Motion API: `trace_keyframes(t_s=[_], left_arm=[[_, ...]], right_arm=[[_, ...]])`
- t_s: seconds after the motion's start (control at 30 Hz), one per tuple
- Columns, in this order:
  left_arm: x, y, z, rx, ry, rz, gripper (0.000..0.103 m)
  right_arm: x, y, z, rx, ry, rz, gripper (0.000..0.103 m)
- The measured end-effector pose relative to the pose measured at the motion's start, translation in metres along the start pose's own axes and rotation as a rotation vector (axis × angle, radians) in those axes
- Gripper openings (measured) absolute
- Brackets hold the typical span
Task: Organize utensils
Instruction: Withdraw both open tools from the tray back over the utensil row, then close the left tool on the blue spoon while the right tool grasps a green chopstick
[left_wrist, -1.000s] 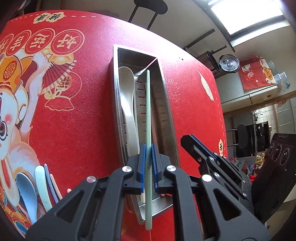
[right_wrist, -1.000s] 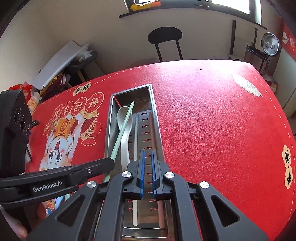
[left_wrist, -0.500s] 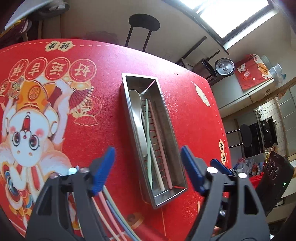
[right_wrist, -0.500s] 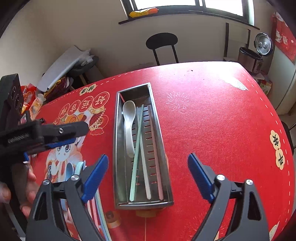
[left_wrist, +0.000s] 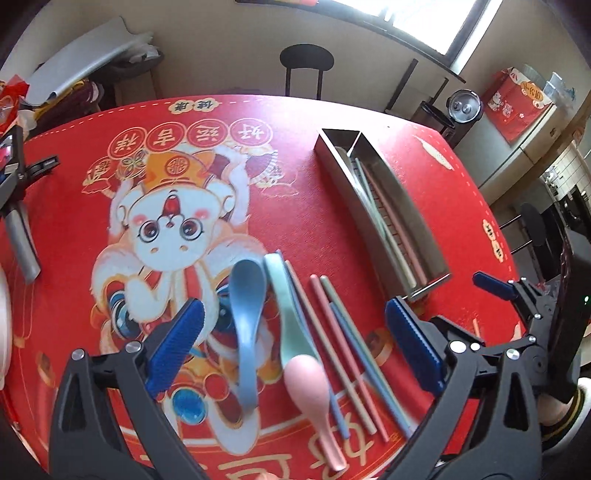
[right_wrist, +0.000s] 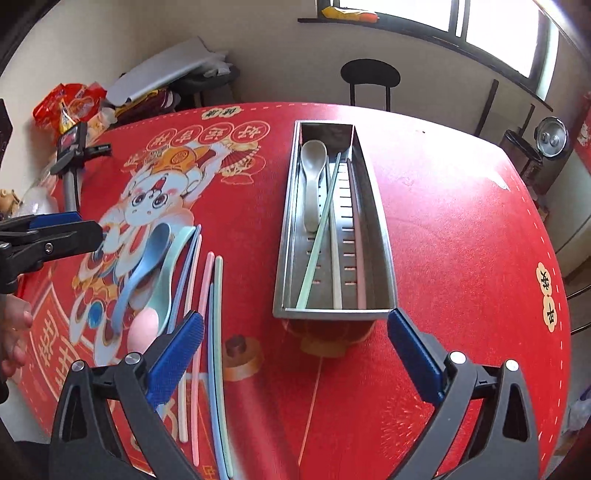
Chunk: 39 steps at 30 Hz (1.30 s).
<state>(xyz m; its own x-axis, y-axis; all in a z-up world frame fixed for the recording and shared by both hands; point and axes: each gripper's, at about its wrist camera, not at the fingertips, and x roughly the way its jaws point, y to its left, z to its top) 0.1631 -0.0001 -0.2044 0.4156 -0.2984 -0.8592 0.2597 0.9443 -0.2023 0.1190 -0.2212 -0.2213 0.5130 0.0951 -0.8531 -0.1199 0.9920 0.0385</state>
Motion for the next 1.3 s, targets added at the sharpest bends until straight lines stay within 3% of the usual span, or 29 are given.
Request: trace_keyframes(t_s=[0.23,0.4,0.9,1.1,1.3], left_arm=[[0.016,0.018,-0.057,0.005,0.053,0.08,0.097],[0.025,0.031,-0.075,-0.031,0.071,0.112,0.097],[0.024,0.053,-0.072,-0.069,0.061,0.161,0.097],[0.038,0.058,-0.066,-0.048,0.072,0.212,0.097],[0.053,0.065,-0.055,-0.061,0.091,0.208,0.097]], right_arm=[[0.022,0.018,-0.032,-0.079,0.091,-0.047,0.097],[0.038,0.026,-0.042,-0.127,0.139,-0.066,0.097],[0.06,0.04,-0.045,-0.182,0.193,-0.08,0.097],[0.064,0.023,-0.046,-0.075,0.21,-0.005,0.098],[0.062,0.023,-0.05,-0.08,0.184,-0.005,0.098]])
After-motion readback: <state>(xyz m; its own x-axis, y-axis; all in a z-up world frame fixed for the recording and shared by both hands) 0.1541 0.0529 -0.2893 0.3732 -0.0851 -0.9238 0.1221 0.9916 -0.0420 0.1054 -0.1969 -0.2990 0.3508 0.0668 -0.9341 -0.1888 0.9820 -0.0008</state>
